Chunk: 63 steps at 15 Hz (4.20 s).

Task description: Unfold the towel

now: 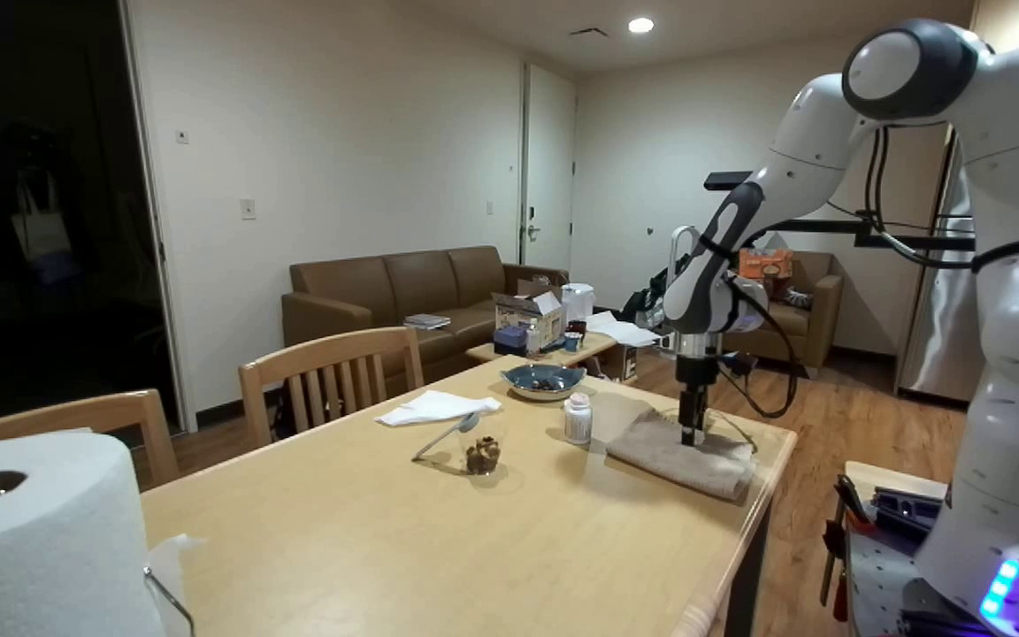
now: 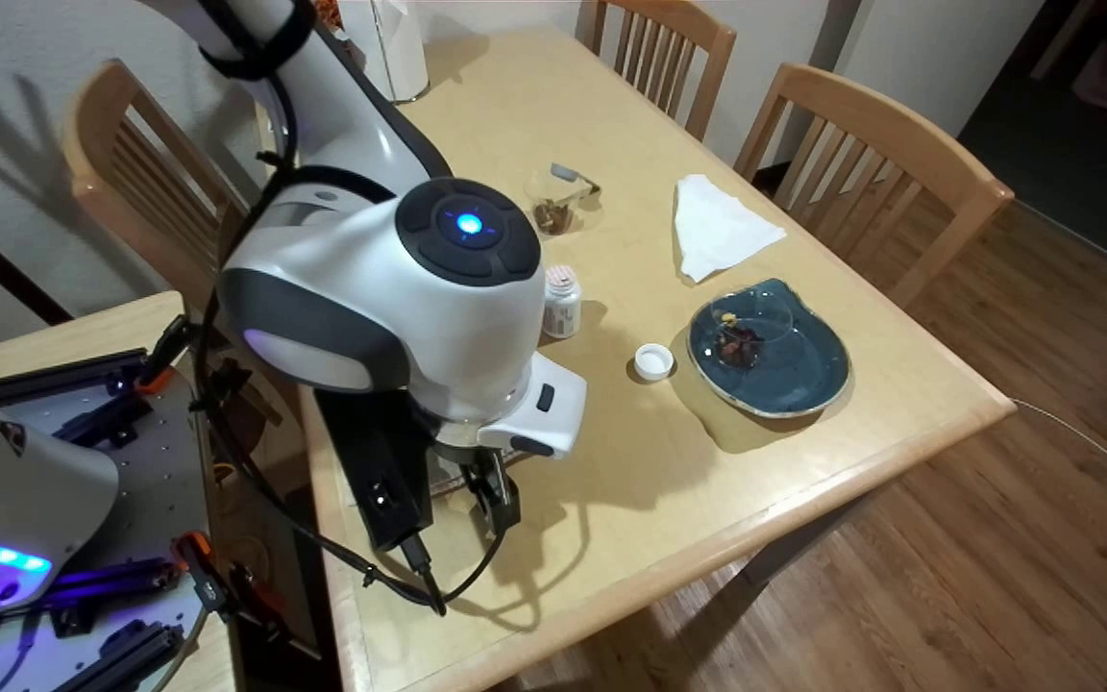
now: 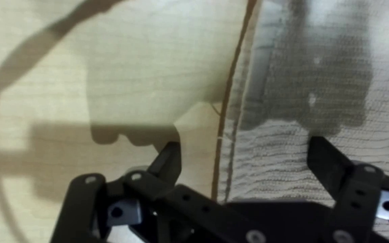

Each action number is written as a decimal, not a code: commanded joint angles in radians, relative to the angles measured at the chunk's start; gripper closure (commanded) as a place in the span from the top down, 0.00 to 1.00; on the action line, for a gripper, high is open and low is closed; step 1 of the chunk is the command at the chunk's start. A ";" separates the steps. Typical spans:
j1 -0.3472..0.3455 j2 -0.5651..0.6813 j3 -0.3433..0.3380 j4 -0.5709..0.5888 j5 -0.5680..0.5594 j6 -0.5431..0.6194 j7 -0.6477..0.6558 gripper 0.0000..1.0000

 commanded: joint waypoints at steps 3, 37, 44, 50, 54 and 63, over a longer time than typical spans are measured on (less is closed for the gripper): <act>-0.001 -0.064 0.007 -0.029 -0.006 -0.010 0.016 1.00; 0.030 -0.054 -0.033 -0.017 -0.089 -0.036 0.176 0.00; 0.033 -0.080 -0.030 -0.029 -0.089 -0.044 0.183 0.39; 0.037 -0.103 -0.027 -0.042 -0.086 -0.043 0.180 0.28; 0.038 -0.098 -0.028 -0.037 -0.084 -0.045 0.179 0.17; 0.053 -0.139 -0.033 -0.051 -0.110 -0.052 0.202 0.01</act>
